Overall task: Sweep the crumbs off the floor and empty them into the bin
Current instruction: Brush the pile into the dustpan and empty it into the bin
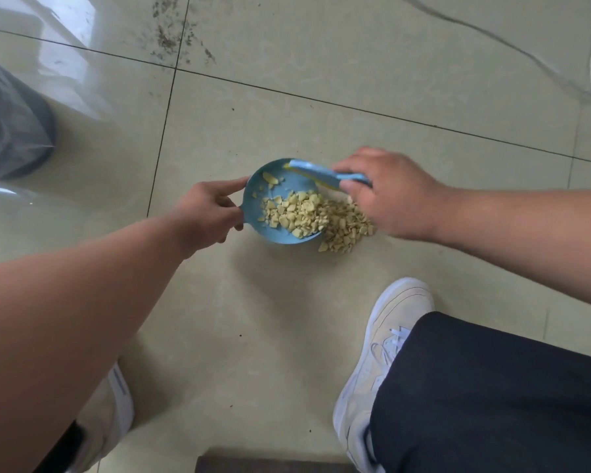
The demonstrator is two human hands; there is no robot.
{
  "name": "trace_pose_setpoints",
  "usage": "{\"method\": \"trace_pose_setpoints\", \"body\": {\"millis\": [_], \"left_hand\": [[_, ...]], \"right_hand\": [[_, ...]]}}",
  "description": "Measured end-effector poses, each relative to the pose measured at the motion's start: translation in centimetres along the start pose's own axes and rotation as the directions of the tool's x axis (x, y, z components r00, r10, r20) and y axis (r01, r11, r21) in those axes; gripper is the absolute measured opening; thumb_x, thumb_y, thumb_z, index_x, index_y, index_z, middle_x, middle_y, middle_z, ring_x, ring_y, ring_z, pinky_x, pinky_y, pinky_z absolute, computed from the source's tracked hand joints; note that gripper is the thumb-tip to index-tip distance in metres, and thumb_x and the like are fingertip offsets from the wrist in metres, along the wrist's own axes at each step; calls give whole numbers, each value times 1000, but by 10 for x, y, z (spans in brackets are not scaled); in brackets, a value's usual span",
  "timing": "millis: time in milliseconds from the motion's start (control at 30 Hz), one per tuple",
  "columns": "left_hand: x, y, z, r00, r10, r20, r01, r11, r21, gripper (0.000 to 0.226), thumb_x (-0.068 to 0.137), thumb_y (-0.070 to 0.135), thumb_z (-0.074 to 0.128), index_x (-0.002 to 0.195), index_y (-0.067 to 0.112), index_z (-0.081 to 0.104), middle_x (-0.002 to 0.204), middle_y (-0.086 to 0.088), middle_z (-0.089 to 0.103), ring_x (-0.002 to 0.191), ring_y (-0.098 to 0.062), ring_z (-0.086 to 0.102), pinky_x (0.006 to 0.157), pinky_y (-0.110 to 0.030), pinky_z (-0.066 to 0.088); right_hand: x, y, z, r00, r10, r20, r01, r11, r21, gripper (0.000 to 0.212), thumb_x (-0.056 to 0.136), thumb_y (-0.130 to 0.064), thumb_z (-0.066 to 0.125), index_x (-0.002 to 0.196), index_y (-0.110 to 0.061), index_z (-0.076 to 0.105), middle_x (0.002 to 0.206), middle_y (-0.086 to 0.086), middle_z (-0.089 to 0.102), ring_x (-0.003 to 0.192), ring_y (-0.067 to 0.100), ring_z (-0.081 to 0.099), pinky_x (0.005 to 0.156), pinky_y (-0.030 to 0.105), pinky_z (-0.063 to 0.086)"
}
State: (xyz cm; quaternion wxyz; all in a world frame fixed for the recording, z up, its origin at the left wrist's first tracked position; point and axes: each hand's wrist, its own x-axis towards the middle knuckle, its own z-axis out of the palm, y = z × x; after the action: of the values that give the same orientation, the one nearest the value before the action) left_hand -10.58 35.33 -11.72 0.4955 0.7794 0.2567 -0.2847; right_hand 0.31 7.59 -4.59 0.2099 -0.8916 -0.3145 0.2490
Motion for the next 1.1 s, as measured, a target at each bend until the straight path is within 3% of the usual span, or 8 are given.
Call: {"method": "trace_pose_setpoints", "body": {"millis": [67, 167, 367, 433, 533, 633, 833, 1100], "left_hand": [[-3, 6, -8, 1000, 21, -6, -22, 1000, -22, 67, 94, 9, 68, 152, 42, 60, 75, -2, 73, 53, -21, 49, 47, -23, 40], [-11, 19, -20, 998, 57, -21, -58, 998, -34, 70, 93, 3, 64, 151, 42, 61, 72, 0, 73, 51, -19, 50, 44, -21, 39], [-39, 52, -35, 996, 87, -33, -92, 980, -177, 73, 79, 14, 71, 145, 46, 64, 72, -4, 71, 49, -20, 46, 48, -27, 34], [-50, 63, -38, 995, 93, -35, -98, 973, -209, 73, 76, 15, 70, 141, 49, 64, 75, -9, 70, 49, -21, 45, 50, -27, 32], [-66, 80, -44, 997, 59, -48, -70, 959, -275, 67, 90, 1, 67, 144, 41, 68, 77, -12, 66, 51, -22, 42, 51, -28, 30], [-83, 100, -50, 998, 45, -36, -54, 954, -296, 64, 93, -1, 63, 141, 39, 72, 75, -9, 65, 52, -21, 41, 50, -26, 30], [-112, 147, -81, 995, 92, -31, -97, 954, -283, 61, 94, 1, 64, 137, 42, 74, 79, -11, 66, 50, -21, 43, 52, -27, 33], [-137, 194, -175, 987, 126, -104, -143, 972, -185, 60, 96, 2, 64, 142, 40, 71, 77, -10, 68, 53, -22, 46, 44, -23, 36]], "right_hand": [[4, -6, -21, 991, 131, -38, -129, 990, 49, 27, 102, -24, 56, 125, -20, 70, 109, 9, 70, 101, 27, 66, 88, 29, 47], [5, -16, -52, 967, 251, -37, -239, 951, 197, 20, 102, -30, 56, 115, -31, 72, 93, 9, 75, 80, 27, 71, 74, 37, 57], [-12, -18, -97, 928, 369, -43, -320, 852, 414, 18, 96, -31, 62, 97, -18, 74, 73, 10, 71, 62, 21, 65, 74, 47, 59], [-23, -22, -109, 912, 408, -35, -342, 806, 484, 17, 97, -24, 62, 95, -10, 72, 71, 12, 68, 59, 20, 62, 65, 41, 58], [-34, -37, -131, 898, 439, -44, -331, 736, 590, 17, 97, -15, 59, 95, -1, 69, 75, 14, 64, 57, 18, 59, 54, 31, 53], [-38, -56, -157, 893, 442, -78, -289, 699, 654, 15, 96, -16, 59, 87, -5, 66, 75, 13, 62, 56, 18, 56, 51, 28, 50], [-39, -86, -202, 896, 397, -198, -225, 792, 568, 28, 88, -28, 60, 88, -2, 70, 72, 9, 66, 61, 20, 59, 60, 35, 53], [-6, -161, -249, 910, 300, -284, -111, 840, 532, 21, 91, -24, 59, 88, -5, 67, 75, 13, 65, 60, 21, 58, 56, 33, 52]]}}
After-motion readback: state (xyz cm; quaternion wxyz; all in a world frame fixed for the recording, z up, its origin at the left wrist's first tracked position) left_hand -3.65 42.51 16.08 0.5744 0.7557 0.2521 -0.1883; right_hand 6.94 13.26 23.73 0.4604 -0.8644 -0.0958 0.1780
